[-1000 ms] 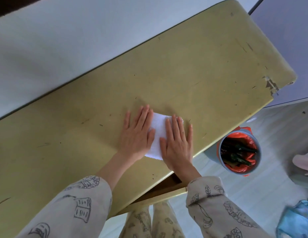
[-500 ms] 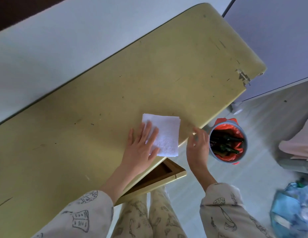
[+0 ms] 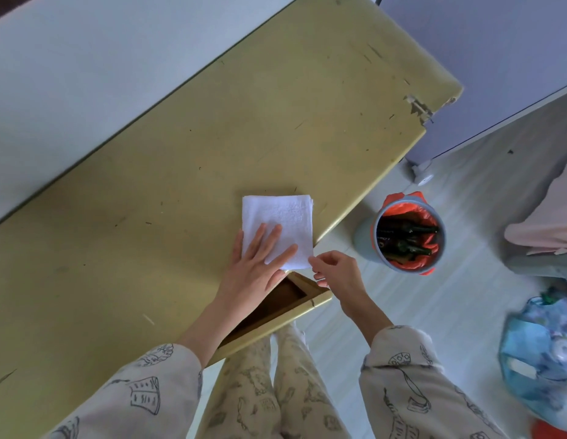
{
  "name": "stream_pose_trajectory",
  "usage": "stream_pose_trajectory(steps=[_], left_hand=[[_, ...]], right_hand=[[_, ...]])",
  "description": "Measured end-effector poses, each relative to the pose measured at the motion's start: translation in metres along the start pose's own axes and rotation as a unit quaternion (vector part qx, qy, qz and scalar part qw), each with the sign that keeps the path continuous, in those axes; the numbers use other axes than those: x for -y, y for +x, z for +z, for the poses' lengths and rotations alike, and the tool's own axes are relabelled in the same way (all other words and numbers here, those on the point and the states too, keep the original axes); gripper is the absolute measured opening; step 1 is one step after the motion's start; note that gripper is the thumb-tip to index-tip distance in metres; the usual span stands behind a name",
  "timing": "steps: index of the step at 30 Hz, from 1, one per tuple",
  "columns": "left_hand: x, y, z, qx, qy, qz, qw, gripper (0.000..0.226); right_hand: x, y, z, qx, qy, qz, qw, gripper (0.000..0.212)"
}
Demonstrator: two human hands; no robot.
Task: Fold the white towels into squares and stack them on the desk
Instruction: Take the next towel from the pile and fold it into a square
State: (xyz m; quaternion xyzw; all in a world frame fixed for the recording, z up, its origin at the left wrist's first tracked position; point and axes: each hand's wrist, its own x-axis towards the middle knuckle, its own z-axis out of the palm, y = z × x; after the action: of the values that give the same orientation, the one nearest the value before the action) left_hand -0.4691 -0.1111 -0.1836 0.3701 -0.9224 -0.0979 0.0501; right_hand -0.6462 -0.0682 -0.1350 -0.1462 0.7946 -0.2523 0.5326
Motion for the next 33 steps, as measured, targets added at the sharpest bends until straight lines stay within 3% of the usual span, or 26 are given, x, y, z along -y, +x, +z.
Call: stream_pose_trajectory(steps=[7, 13, 17, 22, 29, 33], left_hand=[[-0.007, 0.000, 0.000, 0.017, -0.038, -0.033, 0.999, 0.044], [-0.007, -0.001, -0.001, -0.016, -0.073, -0.023, 0.997, 0.065], [-0.002, -0.004, -0.001, -0.017, -0.105, -0.015, 0.994, 0.073], [0.003, -0.006, -0.004, 0.011, -0.133, -0.004, 0.991, 0.041], [0.004, -0.018, 0.003, 0.035, -0.035, -0.001, 0.999, 0.042], [0.003, -0.020, 0.000, 0.064, -0.022, 0.018, 0.998, 0.048]], right_hand=[[0.003, -0.006, 0.002, 0.007, -0.002, -0.023, 1.000, 0.019], [-0.004, 0.000, 0.004, -0.003, -0.017, 0.002, 1.000, 0.016], [-0.004, 0.001, 0.007, 0.033, 0.067, 0.039, 0.996, 0.013], [0.005, -0.003, 0.006, 0.066, 0.153, 0.064, 0.984, 0.009], [0.005, -0.004, 0.009, 0.106, 0.193, 0.106, 0.970, 0.031], [0.012, -0.003, 0.015, 0.077, 0.188, 0.114, 0.973, 0.027]])
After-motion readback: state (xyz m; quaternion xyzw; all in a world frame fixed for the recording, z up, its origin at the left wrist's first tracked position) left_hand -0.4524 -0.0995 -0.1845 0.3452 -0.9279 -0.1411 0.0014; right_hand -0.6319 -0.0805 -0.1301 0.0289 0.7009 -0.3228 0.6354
